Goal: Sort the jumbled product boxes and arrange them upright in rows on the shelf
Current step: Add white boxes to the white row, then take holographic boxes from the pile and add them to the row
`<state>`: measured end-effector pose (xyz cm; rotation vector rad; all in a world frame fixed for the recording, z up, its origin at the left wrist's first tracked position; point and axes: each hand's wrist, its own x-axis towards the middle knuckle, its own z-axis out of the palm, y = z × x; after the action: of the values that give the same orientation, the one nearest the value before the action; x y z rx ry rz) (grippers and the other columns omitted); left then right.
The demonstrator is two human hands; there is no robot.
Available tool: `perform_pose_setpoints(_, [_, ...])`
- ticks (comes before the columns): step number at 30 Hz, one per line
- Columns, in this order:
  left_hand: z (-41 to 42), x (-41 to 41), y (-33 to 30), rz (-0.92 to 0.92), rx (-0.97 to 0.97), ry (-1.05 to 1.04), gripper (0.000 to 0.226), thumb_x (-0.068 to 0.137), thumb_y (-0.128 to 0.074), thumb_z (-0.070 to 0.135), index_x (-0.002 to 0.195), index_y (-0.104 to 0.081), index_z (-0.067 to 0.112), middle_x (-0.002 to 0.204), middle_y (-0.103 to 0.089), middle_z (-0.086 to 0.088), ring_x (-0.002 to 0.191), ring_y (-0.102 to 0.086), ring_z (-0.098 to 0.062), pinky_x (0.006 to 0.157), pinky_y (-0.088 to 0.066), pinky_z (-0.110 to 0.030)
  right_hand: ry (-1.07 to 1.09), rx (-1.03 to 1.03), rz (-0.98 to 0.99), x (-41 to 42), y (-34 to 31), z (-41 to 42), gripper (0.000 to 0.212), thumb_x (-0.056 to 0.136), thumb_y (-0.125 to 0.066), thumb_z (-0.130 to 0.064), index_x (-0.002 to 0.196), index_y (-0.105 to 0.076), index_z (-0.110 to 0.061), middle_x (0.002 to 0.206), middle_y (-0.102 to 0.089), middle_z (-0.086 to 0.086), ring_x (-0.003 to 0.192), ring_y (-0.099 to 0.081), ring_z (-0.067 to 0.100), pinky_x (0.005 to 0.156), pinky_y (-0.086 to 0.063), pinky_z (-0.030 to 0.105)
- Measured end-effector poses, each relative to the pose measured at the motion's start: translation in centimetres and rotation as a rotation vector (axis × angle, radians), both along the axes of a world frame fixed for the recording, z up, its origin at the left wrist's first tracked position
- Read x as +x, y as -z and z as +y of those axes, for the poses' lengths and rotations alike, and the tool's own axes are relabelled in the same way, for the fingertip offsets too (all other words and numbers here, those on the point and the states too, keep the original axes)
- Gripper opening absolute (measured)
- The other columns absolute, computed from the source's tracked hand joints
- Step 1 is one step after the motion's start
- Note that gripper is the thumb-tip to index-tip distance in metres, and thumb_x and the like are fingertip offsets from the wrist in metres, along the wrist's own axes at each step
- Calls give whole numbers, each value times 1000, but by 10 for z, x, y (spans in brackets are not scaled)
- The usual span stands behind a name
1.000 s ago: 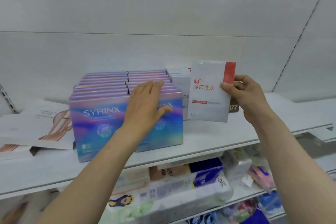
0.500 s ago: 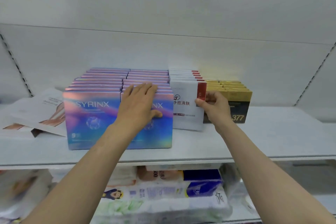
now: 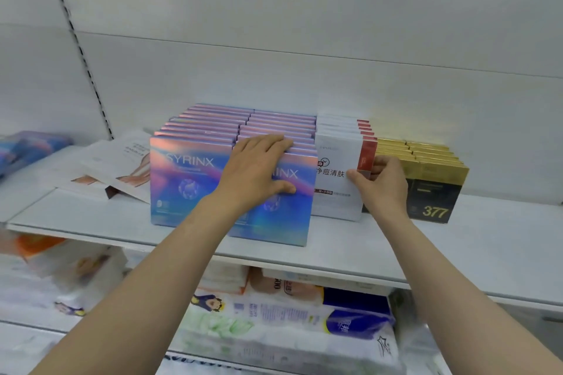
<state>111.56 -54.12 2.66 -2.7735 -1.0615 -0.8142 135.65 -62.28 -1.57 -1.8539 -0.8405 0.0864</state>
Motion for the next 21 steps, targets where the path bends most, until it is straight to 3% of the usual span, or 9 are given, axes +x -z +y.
perform_pose_setpoints(5, [-1, -1, -9, 48, -52, 36, 85, 75, -73, 54, 147, -36, 24, 154, -35, 1, 140, -29, -20, 113, -19, -34, 157, -18, -292, -17, -38, -11, 56, 84, -71, -45, 128, -51, -18, 130, -53, 4, 123, -46, 23, 94, -44, 38])
perform_pose_setpoints(11, [9, -59, -66, -129, -205, 109, 73, 83, -70, 46, 143, -43, 15, 145, -46, -7, 134, -41, -23, 111, -29, -31, -133, -36, -538, -85, -121, -4, 43, 95, -59, -40, 133, -55, -19, 135, -56, 3, 128, -45, 22, 97, -36, 31])
perform_pose_setpoints(18, [21, -221, -113, -287, -260, 14, 60, 87, -66, 47, 138, -49, 21, 139, -54, 2, 124, -51, -12, 93, -36, -21, -369, -41, -541, -230, -170, 13, 39, 93, -62, -41, 129, -61, -24, 132, -61, -3, 122, -55, 14, 99, -39, 26])
perform_pose_setpoints(21, [20, -296, -109, -342, -260, -30, 55, 86, -67, 44, 134, -52, 22, 135, -57, 3, 120, -52, -10, 91, -36, -20, -447, -3, -491, -304, -166, 18, 39, 93, -63, -39, 129, -61, -25, 132, -60, -5, 121, -55, 12, 105, -43, 33])
